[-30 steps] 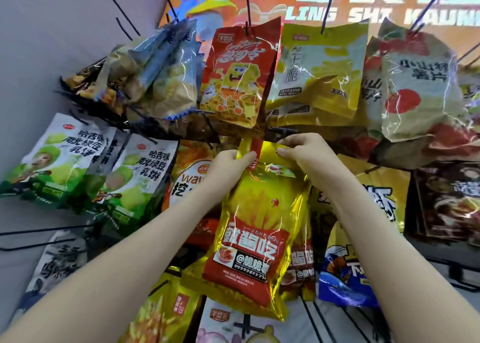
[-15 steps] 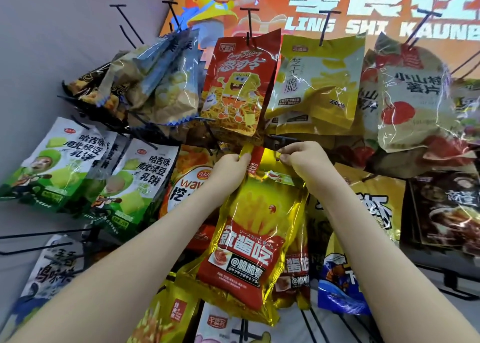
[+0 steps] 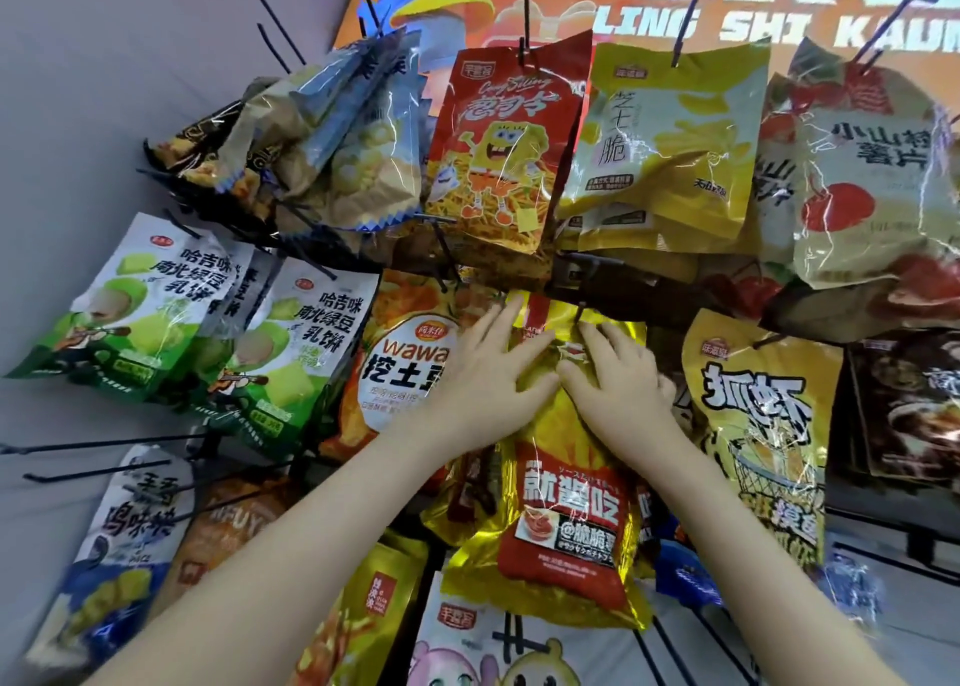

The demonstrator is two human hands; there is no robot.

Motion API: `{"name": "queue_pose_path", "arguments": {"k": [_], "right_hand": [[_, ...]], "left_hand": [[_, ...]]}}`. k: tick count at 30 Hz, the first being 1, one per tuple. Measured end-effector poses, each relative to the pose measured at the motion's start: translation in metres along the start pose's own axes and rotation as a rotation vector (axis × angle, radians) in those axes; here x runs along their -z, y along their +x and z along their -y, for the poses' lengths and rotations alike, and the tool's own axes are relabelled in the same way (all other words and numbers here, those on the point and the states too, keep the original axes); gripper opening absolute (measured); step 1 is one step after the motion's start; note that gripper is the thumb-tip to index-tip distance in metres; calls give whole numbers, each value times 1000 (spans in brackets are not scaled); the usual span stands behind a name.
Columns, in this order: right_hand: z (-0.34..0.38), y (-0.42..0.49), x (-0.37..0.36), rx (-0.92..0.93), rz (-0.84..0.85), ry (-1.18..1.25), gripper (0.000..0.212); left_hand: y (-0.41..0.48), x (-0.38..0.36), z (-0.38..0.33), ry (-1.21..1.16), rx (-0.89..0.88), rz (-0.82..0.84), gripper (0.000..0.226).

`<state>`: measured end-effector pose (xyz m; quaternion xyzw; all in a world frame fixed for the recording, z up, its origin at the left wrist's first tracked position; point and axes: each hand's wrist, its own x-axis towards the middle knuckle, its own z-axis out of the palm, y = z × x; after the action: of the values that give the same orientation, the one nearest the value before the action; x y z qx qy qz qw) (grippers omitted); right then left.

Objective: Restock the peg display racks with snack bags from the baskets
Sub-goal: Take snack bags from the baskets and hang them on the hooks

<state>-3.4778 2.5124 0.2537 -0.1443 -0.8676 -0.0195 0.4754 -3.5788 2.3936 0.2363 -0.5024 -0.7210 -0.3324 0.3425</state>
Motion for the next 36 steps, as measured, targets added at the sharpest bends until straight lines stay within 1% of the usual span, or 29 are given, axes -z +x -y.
{"name": "queue_pose_path", "arguments": {"k": [2,4,8,11,13,15,19,21,23,25,30,33,36], "right_hand": [[-1,1,-4,-9,77,105,58],[-1,4,-6,-31,123,168,59],[-2,-3,-4,-60,120,229,61],[-6,-16,-4,-109,98,305,72],[-8,-25,-4,-155,60,350,76],[-9,-35,-4,-174,26,391,78],[-8,-64,-4,-119,-17,445,72],[-6,-82,-5,-104,-20,427,67],[-4,-97,-6,-81,-37,408,64],[-3,-115,-6,-66,-29,425,63],[-16,-176,-2,43,14,444,60],[-33,-227,0,87,39,532,52],[-58,-293,-3,122,149,632,46]], "left_hand": [[6,-7,5,45,29,84,54],[14,-10,6,85,40,131,54],[18,-13,8,75,43,126,53],[8,-12,7,-63,40,77,52],[-2,-11,3,-170,59,78,55],[-16,-9,-4,-196,67,70,59],[-48,-10,-17,-61,1,-1,59],[-63,-16,-23,-23,-21,-39,56],[-74,-21,-27,-5,-45,-114,56],[-89,-27,-35,39,-67,-185,58],[-139,-46,-71,140,-47,-298,49],[-186,-69,-105,149,-32,-311,47],[-254,-107,-143,83,55,-222,43]]}}
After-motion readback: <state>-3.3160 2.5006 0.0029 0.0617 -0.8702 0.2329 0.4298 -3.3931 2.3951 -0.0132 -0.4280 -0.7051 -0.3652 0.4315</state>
